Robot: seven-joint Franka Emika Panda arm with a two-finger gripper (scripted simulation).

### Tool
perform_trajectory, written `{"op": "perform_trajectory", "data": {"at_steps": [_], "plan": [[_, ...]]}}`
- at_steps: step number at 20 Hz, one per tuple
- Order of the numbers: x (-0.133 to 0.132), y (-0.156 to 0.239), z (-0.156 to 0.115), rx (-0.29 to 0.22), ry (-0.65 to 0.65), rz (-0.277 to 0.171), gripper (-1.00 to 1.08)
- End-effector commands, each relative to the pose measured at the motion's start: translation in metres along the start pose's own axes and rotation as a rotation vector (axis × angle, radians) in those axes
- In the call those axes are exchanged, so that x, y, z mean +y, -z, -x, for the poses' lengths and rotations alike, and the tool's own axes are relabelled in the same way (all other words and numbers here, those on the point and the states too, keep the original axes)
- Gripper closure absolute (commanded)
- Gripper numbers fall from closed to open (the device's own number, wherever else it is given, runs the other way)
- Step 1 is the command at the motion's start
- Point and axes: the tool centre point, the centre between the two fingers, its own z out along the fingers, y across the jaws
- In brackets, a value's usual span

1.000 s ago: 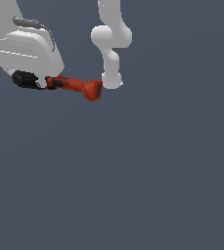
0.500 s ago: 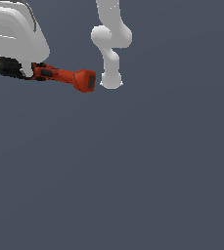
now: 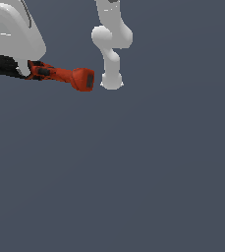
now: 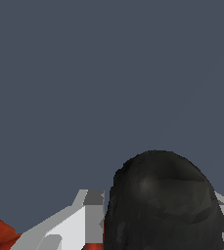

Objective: Pick up the object and move it to a goal position.

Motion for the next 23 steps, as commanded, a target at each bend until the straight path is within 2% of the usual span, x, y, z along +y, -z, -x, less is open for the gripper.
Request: {"op": "perform_trajectory", "data": {"at_steps": [1, 15, 23], "plan": [[0.0, 0.003, 0.0, 0.004, 0.0, 0.0, 1.08], [0.0, 0.035, 0.006, 0.004, 0.0, 0.0, 1.08], [0.0, 0.04, 0.006, 0.004, 0.0, 0.0, 1.08]]}}
